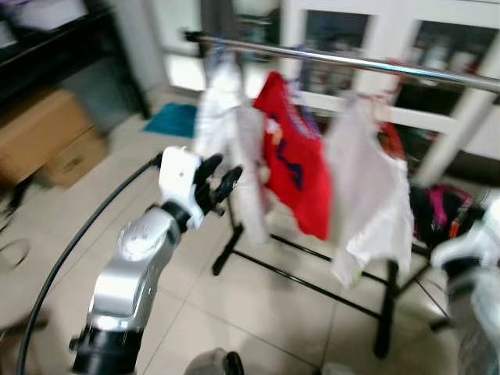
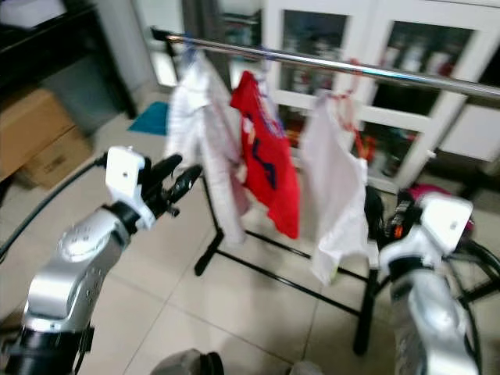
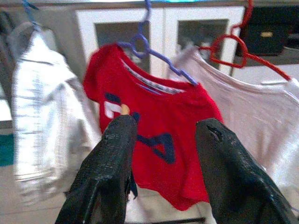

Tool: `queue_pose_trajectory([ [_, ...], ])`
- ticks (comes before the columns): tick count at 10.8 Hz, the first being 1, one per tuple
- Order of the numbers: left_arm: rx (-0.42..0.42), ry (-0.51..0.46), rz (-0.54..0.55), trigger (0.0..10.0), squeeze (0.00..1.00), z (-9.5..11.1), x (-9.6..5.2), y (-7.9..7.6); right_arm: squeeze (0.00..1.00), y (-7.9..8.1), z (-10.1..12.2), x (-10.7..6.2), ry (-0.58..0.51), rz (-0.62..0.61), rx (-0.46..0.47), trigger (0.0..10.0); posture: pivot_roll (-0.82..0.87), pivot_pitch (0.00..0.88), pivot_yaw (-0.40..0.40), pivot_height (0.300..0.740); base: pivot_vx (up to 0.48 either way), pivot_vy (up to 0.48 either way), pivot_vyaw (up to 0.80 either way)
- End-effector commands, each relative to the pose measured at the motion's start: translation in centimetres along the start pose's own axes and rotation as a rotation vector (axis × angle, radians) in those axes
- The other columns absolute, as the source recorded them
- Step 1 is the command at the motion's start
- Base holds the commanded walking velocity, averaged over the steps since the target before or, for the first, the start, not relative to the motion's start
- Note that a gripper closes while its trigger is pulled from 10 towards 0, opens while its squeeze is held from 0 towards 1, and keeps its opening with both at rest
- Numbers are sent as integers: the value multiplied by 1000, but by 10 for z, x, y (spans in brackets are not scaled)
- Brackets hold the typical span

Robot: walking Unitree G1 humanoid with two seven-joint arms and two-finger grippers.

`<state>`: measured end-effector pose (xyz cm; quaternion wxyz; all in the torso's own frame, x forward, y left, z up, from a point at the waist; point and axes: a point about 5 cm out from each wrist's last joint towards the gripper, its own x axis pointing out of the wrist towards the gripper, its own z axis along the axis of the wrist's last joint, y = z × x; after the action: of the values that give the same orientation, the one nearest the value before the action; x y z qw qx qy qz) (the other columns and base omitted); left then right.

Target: Hang hanger

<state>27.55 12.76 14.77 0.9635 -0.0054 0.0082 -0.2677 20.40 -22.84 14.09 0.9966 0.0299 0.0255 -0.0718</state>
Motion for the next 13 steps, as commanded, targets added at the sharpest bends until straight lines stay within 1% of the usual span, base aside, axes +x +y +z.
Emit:
queue_pose_trajectory([
  [1,-1,-28,26,10000,0,0,-6,2,0,9,4,-3,-58,9,-97,10000,-122,0,99,740,304,0,0],
  [2,-12,-29,26,10000,0,-6,-12,-1,0,7,0,0,-67,-36,-109,10000,-114,0,91,740,319,0,0],
  [3,-11,-16,35,10000,0,-11,-13,-1,0,6,0,3,-71,-64,-106,10000,-114,0,88,740,315,0,0],
  [4,-12,-16,37,10000,0,-12,-12,-1,0,9,2,7,-82,-36,-124,10000,-112,0,81,740,322,0,0],
  [6,1,-28,52,10000,0,-11,-11,-1,0,14,-2,10,-80,-9,-143,10000,-87,0,55,740,349,0,634],
  [7,5,-35,49,10000,0,-8,-11,-1,0,19,1,12,-106,6,-157,10000,-90,0,60,740,379,0,425],
  [9,12,-33,34,10000,0,-9,-8,-3,0,21,0,14,-90,16,-78,10000,-89,0,64,740,379,0,0],
  [11,16,-34,28,10000,0,-8,-7,-2,0,21,7,18,-123,12,-85,10000,-89,0,64,740,375,0,0],
  [12,15,-37,20,10000,0,-7,-6,-2,0,20,11,19,-130,15,-120,10000,-89,0,64,740,337,0,0],
  [13,21,-50,-7,10000,0,-4,-4,0,0,16,17,24,-135,58,-125,10000,-88,0,64,740,0,0,0],
])
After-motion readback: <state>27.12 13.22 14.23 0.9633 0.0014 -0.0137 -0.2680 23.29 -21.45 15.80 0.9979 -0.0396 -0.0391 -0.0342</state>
